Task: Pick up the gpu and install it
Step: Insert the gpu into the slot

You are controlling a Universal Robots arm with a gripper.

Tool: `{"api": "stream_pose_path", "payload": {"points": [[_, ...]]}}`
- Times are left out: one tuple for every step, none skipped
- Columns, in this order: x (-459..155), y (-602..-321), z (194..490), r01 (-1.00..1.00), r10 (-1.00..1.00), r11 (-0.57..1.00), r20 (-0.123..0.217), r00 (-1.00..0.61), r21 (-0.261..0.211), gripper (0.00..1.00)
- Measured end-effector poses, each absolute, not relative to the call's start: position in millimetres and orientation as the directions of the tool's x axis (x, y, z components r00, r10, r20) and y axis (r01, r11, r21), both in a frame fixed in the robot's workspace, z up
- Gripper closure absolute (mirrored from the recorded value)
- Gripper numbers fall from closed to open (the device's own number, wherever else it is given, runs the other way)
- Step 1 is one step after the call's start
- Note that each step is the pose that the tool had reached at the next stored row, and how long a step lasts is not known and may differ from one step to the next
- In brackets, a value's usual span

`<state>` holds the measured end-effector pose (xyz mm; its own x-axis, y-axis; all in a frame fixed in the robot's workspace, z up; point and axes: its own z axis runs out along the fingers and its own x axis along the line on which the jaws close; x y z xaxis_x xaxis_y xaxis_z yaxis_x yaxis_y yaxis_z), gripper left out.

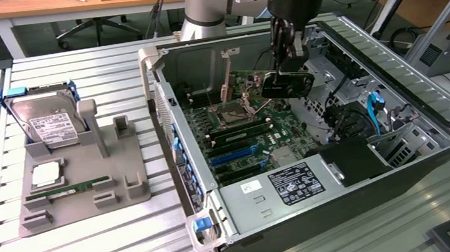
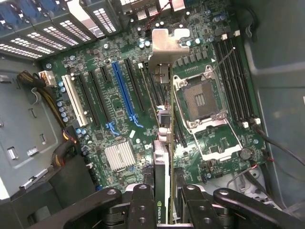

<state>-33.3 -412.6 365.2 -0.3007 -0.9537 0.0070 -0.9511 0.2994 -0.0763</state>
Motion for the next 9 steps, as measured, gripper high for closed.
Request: {"api": "stream_pose_path", "payload": {"points": [[-33.3,-412.6,365.2,-0.952,-0.954,0.298,0.007,-0.299,-0.076,0.73],[-33.3,-412.6,365.2,-0.952,-0.955,0.296,0.007,-0.298,-0.076,0.73],[-33.3,-412.6,365.2,-0.953,-0.955,0.295,0.007,-0.296,-0.076,0.73],[-33.3,-412.6,365.2,-0.953,-0.956,0.293,0.007,-0.294,-0.076,0.73],[-33.3,-412.6,365.2,-0.954,-0.957,0.290,0.008,-0.291,-0.077,0.73],[-33.3,-412.6,365.2,-0.955,-0.958,0.287,0.008,-0.288,-0.077,0.73],[-33.3,-412.6,365.2,-0.955,-0.958,0.285,0.008,-0.286,-0.077,0.73],[-33.3,-412.7,365.2,-0.956,-0.958,0.284,0.008,-0.285,-0.077,0.73],[-33.3,-412.6,365.2,-0.957,-0.959,0.281,0.008,-0.283,-0.077,0.73]]}}
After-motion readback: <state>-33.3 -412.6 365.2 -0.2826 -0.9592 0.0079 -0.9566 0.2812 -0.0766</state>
